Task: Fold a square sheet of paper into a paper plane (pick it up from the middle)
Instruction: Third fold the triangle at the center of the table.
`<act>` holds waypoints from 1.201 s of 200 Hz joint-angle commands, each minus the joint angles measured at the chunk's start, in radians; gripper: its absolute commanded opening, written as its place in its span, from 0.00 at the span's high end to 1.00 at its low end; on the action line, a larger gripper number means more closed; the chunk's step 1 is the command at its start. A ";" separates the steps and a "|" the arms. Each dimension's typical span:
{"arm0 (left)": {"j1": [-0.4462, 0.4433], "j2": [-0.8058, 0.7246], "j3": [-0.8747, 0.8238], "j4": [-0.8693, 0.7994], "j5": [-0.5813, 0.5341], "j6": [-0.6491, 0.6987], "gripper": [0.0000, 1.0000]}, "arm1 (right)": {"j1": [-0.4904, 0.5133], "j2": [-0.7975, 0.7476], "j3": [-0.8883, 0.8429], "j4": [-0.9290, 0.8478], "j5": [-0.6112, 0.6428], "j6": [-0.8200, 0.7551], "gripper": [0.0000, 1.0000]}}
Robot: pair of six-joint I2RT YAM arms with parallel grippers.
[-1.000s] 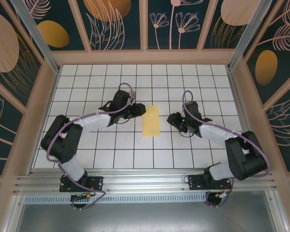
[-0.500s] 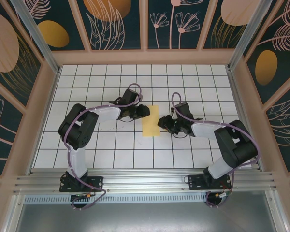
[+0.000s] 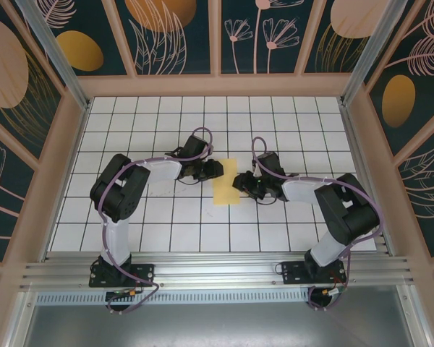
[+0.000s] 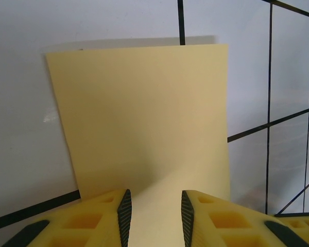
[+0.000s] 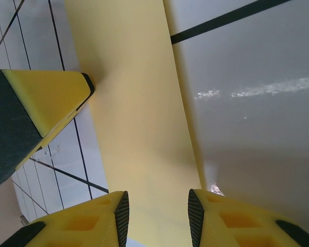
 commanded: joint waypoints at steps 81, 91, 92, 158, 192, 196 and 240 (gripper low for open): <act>-0.002 0.030 -0.022 -0.027 -0.002 0.033 0.65 | 0.022 0.042 0.004 0.033 -0.018 0.003 0.61; -0.001 0.029 -0.023 -0.027 -0.002 0.033 0.65 | 0.022 0.033 -0.005 0.055 -0.027 0.012 0.61; -0.002 0.029 -0.023 -0.027 -0.002 0.032 0.65 | 0.022 0.032 -0.005 0.057 -0.029 0.013 0.61; -0.001 0.036 -0.020 -0.027 0.008 0.035 0.65 | 0.015 0.006 -0.026 0.116 -0.022 0.062 0.61; -0.001 0.034 -0.022 -0.027 0.012 0.037 0.65 | -0.004 0.008 -0.048 0.189 -0.058 0.081 0.58; -0.001 0.034 -0.022 -0.028 0.011 0.038 0.65 | -0.006 0.010 -0.043 0.189 -0.062 0.078 0.58; -0.002 0.033 -0.025 -0.026 0.017 0.038 0.65 | -0.033 0.031 -0.032 0.234 -0.119 0.054 0.57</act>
